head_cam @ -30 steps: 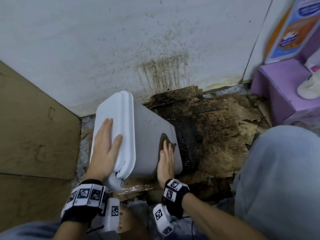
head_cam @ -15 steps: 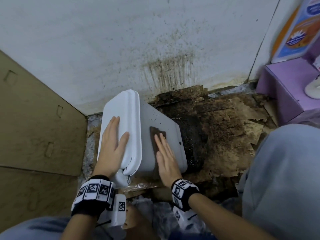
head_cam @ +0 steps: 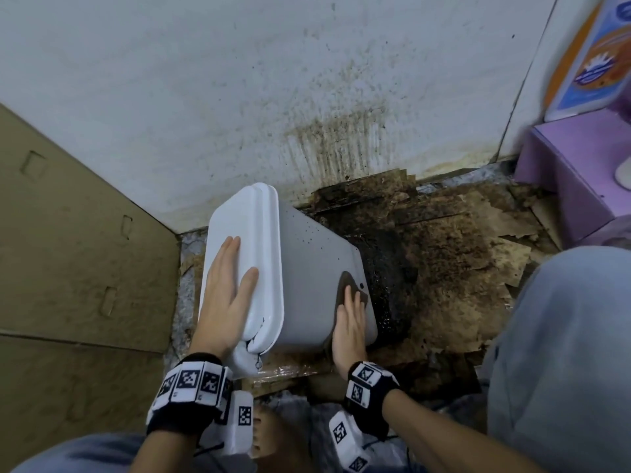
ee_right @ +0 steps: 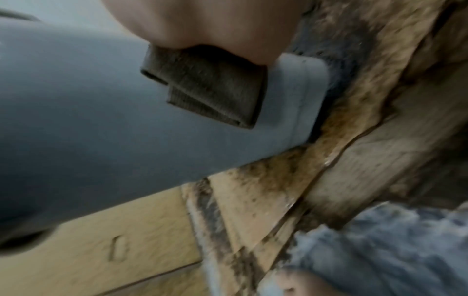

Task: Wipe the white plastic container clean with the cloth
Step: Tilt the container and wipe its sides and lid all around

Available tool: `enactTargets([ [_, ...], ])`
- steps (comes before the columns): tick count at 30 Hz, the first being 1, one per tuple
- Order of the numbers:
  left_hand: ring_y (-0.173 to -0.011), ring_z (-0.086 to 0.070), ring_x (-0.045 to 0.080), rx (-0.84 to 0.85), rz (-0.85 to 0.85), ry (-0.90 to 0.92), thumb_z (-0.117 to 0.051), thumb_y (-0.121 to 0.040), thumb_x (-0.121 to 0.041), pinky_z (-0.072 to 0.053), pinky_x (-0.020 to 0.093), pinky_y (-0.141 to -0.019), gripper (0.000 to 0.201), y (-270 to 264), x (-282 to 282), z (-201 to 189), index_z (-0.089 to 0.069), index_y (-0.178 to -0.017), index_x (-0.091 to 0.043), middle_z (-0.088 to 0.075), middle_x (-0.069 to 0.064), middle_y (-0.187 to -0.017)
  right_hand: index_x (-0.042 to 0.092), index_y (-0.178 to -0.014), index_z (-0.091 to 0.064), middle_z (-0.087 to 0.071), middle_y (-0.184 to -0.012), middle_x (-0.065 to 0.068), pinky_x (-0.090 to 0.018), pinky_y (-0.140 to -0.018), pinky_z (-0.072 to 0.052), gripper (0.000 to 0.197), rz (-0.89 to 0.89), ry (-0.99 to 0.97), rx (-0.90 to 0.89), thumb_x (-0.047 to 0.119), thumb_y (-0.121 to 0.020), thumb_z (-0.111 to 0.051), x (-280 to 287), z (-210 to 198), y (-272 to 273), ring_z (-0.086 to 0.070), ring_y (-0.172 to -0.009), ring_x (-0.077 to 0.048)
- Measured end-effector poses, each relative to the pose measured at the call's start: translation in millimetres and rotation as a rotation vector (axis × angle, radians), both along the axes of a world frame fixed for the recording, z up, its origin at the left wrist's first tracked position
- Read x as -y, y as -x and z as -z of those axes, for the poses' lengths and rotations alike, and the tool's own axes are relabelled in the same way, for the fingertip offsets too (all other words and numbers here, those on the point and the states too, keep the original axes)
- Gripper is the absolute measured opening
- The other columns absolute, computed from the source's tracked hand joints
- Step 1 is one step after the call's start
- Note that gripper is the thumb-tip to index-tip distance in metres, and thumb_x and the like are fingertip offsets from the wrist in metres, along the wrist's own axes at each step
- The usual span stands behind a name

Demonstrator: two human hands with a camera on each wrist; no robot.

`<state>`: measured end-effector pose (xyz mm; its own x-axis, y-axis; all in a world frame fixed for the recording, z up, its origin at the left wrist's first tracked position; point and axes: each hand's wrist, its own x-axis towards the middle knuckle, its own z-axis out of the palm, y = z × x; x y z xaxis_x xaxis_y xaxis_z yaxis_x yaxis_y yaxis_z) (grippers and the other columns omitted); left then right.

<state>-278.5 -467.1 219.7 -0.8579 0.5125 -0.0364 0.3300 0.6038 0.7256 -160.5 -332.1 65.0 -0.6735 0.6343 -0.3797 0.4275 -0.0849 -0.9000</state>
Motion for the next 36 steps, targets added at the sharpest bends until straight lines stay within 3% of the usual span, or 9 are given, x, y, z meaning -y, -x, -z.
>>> enactTargets([
  [4,-0.154,-0.005,-0.009,-0.011,0.007,0.014,-0.038,-0.108,-0.048,-0.006,0.029,-0.126,0.06,0,0,0,-0.016,-0.163,-0.038,-0.011,-0.023,-0.17,0.045,-0.155,-0.014,-0.001,-0.166,0.016,-0.025,-0.123,0.003,0.052,-0.089,-0.091,-0.196,0.04,-0.103,-0.019,27,-51,6,0.004,-0.153,0.0],
  [6,-0.154,-0.005,-0.009,-0.013,0.005,0.01,-0.038,-0.107,-0.048,-0.007,0.03,-0.127,0.061,0,-1,-1,-0.016,-0.163,-0.038,-0.011,-0.023,-0.17,0.05,-0.154,-0.013,0.001,-0.166,0.021,-0.025,-0.123,0.003,0.052,-0.174,-0.126,-0.284,0.042,-0.103,-0.018,30,-66,9,0.006,-0.152,0.005],
  [9,-0.154,-0.006,-0.008,0.001,0.006,0.002,-0.038,-0.106,-0.049,-0.008,0.032,-0.129,0.061,0,0,-1,-0.017,-0.162,-0.04,-0.012,-0.023,-0.17,0.041,-0.158,-0.008,0.002,-0.168,0.018,-0.03,-0.126,0.002,0.053,-0.302,-0.207,-0.326,0.038,-0.106,-0.018,18,-73,16,0.009,-0.152,0.003],
  [13,-0.154,-0.006,-0.009,-0.001,0.015,-0.005,-0.038,-0.107,-0.048,-0.008,0.035,-0.13,0.06,3,3,1,-0.016,-0.162,-0.04,-0.011,-0.024,-0.17,0.038,-0.157,0.005,0.019,-0.16,0.024,-0.033,-0.126,0.007,0.053,-0.486,-0.223,-0.325,0.029,-0.111,-0.02,-5,-85,43,0.018,-0.152,-0.003],
  [19,-0.154,-0.004,-0.01,-0.015,0.04,0.007,-0.039,-0.107,-0.048,-0.008,0.03,-0.128,0.062,2,0,0,-0.017,-0.163,-0.038,-0.011,-0.025,-0.169,0.031,-0.158,0.013,0.024,-0.166,0.005,-0.044,-0.126,0.007,0.056,-0.592,-0.271,-0.267,0.034,-0.112,-0.019,-44,-91,100,0.023,-0.152,-0.015],
  [28,-0.153,-0.008,-0.01,0.011,0.002,-0.002,-0.041,-0.107,-0.043,-0.011,0.031,-0.127,0.059,2,4,-4,-0.02,-0.162,-0.039,-0.014,-0.028,-0.168,0.037,-0.158,0.011,0.021,-0.166,0.011,-0.033,-0.122,0.007,0.056,-0.589,-0.301,-0.21,0.043,-0.11,-0.016,-66,-56,110,0.018,-0.153,-0.008],
  [33,-0.153,-0.009,-0.011,0.021,-0.004,-0.007,-0.042,-0.106,-0.049,-0.011,0.031,-0.126,0.06,2,7,-4,-0.02,-0.162,-0.041,-0.014,-0.03,-0.167,0.02,-0.159,0.012,0.019,-0.167,-0.001,-0.033,-0.124,0.01,0.055,-0.582,-0.267,-0.061,0.028,-0.111,-0.016,-90,-17,98,0.019,-0.152,-0.012],
  [36,-0.153,-0.008,-0.01,0.02,-0.004,-0.009,-0.04,-0.103,-0.051,-0.011,0.032,-0.127,0.063,3,7,-4,-0.02,-0.161,-0.042,-0.014,-0.03,-0.167,-0.001,-0.157,-0.002,0.02,-0.166,-0.012,-0.043,-0.125,0.01,0.05,-0.586,-0.212,0.094,0.008,-0.11,-0.015,-104,10,92,0.023,-0.152,-0.028],
])
